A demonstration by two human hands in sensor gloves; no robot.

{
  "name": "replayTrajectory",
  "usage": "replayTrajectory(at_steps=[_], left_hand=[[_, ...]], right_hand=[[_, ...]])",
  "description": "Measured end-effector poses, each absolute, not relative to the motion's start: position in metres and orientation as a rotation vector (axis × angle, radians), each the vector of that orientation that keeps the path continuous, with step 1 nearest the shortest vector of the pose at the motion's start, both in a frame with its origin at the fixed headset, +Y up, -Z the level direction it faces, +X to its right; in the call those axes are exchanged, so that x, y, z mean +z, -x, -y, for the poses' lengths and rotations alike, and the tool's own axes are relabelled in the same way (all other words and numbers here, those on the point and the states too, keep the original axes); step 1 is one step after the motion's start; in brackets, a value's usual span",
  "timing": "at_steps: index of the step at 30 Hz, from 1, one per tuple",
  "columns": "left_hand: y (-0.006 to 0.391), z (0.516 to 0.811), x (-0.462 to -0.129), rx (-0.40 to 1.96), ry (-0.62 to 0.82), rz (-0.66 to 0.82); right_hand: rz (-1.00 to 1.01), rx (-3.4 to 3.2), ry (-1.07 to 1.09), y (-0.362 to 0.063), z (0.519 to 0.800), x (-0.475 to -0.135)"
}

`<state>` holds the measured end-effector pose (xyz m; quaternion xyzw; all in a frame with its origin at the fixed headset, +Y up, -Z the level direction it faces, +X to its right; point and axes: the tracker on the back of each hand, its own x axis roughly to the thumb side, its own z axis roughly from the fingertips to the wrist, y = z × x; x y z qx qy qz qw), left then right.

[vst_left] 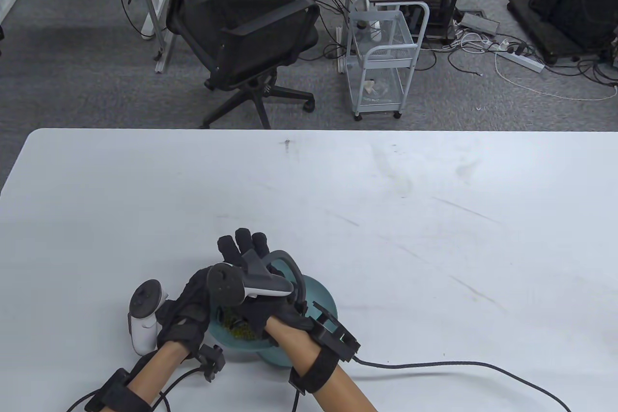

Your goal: Pick sunflower seeds with hand pinch into plate

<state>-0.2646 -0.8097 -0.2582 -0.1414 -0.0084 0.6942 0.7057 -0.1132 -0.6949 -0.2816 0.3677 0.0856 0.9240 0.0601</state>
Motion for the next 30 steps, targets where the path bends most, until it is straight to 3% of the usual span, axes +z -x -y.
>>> replayTrajectory(at_steps=[20,30], left_hand=[[0.2603,0.8154,-0.2567,1.541,0.330,0.008],[0.2593,0.8139,-0.2577,1.530,0.318,0.026]], right_hand=[[-0.211,2.850,-1.138,0.1157,0.6991,-0.2775],[-0.196,2.804,-1.037,0.1073,0.7000,-0.2853]])
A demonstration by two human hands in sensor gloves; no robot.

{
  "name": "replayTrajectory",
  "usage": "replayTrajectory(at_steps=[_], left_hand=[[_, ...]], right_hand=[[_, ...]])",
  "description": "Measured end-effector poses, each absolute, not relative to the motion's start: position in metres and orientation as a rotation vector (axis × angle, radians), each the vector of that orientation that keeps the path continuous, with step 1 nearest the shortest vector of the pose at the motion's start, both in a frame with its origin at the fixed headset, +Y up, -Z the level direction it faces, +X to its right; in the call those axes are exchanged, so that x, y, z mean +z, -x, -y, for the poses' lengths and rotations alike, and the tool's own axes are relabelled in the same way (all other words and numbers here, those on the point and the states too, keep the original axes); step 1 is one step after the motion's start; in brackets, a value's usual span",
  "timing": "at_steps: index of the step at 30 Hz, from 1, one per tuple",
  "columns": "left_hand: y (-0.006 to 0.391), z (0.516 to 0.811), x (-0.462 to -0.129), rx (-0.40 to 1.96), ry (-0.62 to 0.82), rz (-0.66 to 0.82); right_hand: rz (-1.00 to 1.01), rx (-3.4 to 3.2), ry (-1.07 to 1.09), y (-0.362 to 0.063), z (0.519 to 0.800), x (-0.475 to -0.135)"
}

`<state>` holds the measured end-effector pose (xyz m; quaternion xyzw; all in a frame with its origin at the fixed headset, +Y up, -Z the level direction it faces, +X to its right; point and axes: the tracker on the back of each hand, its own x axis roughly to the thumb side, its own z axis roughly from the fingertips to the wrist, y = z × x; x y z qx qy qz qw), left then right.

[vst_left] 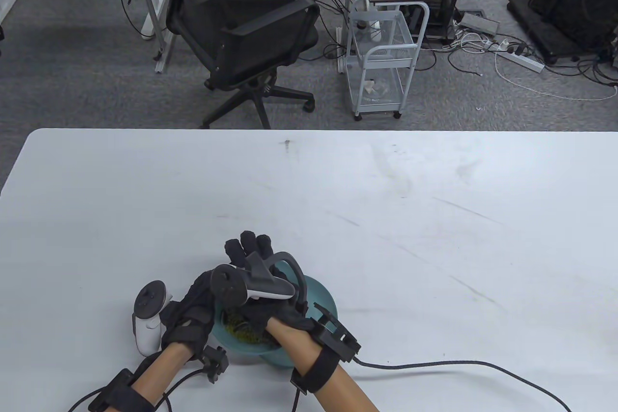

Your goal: Pick sunflower seeds with hand pinch into plate

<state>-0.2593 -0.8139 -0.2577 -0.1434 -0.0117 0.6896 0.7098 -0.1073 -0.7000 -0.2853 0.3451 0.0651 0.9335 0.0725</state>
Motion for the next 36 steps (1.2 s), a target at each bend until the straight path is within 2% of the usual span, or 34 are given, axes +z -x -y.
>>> replayTrajectory(at_steps=[11,23,27,32,36], left_hand=[[0.260,0.816,-0.259,1.507,0.308,0.016],[0.269,0.817,-0.259,1.542,0.286,-0.045],[0.271,0.815,-0.260,1.537,0.273,-0.051],[0.273,0.813,-0.261,1.535,0.263,-0.060],[0.276,0.813,-0.260,1.537,0.249,-0.075]], right_hand=[[-0.183,2.802,-1.069,0.108,0.693,-0.282],[-0.030,2.639,-0.903,0.066,0.637,-0.272],[0.015,2.680,-0.860,0.043,0.625,-0.266],[-0.005,2.734,-0.770,0.006,0.639,-0.261],[-0.050,2.796,-0.693,-0.026,0.673,-0.260]])
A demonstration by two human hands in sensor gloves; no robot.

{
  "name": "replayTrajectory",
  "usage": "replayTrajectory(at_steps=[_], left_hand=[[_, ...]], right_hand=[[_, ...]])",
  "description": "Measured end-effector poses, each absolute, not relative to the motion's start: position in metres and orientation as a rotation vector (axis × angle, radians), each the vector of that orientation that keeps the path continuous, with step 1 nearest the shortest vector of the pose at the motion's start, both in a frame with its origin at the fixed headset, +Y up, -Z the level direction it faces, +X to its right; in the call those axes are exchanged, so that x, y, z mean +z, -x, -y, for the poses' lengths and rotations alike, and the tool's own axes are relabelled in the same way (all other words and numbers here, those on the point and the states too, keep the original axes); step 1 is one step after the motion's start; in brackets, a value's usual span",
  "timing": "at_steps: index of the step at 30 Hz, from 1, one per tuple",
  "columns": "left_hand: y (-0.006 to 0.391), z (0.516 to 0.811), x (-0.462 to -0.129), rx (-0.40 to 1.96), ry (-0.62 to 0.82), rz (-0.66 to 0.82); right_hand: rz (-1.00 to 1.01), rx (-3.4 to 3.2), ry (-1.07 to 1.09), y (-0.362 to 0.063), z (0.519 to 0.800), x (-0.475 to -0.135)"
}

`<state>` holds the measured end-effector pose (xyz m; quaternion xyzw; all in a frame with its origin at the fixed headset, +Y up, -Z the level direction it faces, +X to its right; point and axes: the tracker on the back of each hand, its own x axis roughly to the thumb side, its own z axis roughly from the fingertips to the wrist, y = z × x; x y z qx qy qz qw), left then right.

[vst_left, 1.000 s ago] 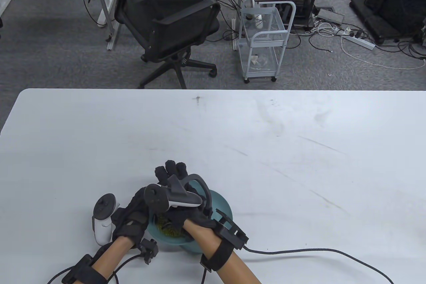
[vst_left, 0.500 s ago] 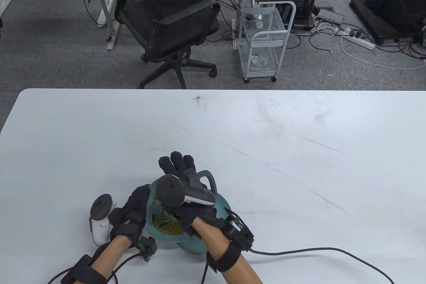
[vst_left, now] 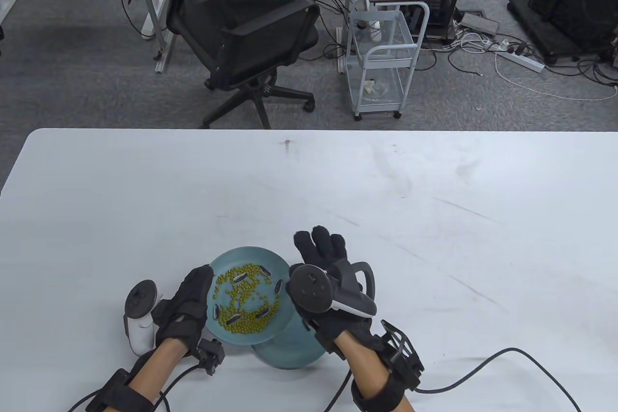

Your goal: Pick sunflower seeds with hand pinch into plate

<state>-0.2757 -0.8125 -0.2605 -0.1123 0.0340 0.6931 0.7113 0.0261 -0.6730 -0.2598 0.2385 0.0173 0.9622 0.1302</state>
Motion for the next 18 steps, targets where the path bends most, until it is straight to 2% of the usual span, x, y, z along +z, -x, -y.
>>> replayTrajectory(at_steps=[5,9,18], left_hand=[[0.280,0.812,-0.262,1.542,0.240,-0.088],[0.282,0.813,-0.263,1.543,0.236,-0.089],[0.281,0.812,-0.263,1.537,0.237,-0.068]], right_hand=[[-0.243,2.752,-0.593,-0.050,0.721,-0.267],[-0.336,2.728,-0.575,-0.048,0.745,-0.272],[-0.385,2.787,-0.591,-0.040,0.760,-0.275]])
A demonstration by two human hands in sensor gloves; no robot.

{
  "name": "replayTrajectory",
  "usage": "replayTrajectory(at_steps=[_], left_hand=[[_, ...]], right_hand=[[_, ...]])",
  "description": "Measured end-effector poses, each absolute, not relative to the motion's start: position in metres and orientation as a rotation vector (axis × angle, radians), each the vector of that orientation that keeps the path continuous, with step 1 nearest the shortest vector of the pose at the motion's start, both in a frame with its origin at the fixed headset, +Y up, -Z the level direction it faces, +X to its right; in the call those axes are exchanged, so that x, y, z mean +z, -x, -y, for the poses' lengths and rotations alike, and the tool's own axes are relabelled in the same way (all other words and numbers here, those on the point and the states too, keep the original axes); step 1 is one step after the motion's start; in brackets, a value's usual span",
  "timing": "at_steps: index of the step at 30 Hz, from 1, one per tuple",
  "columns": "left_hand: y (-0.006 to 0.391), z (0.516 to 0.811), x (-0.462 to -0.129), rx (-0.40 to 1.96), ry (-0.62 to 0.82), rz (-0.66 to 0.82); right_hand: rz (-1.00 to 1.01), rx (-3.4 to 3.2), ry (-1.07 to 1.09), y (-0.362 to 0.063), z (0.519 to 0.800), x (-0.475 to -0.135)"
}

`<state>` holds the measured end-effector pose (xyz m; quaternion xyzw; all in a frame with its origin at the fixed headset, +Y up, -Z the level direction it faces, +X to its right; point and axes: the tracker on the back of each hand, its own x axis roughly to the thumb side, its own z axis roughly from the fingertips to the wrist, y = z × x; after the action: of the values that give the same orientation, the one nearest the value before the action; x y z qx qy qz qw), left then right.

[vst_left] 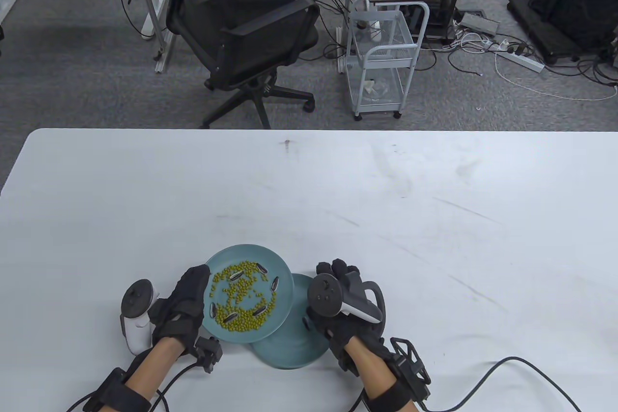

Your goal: Pick sunflower seeds with hand pinch into plate

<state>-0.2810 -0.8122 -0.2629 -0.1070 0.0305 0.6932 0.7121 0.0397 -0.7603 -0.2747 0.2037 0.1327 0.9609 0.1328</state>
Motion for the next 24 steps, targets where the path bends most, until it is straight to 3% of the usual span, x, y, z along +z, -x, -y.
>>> replayTrajectory(at_steps=[24], left_hand=[[0.2801,0.8125,-0.2616,1.548,0.238,-0.077]], right_hand=[[-0.394,2.743,-0.529,-0.0480,0.7599,-0.2764]])
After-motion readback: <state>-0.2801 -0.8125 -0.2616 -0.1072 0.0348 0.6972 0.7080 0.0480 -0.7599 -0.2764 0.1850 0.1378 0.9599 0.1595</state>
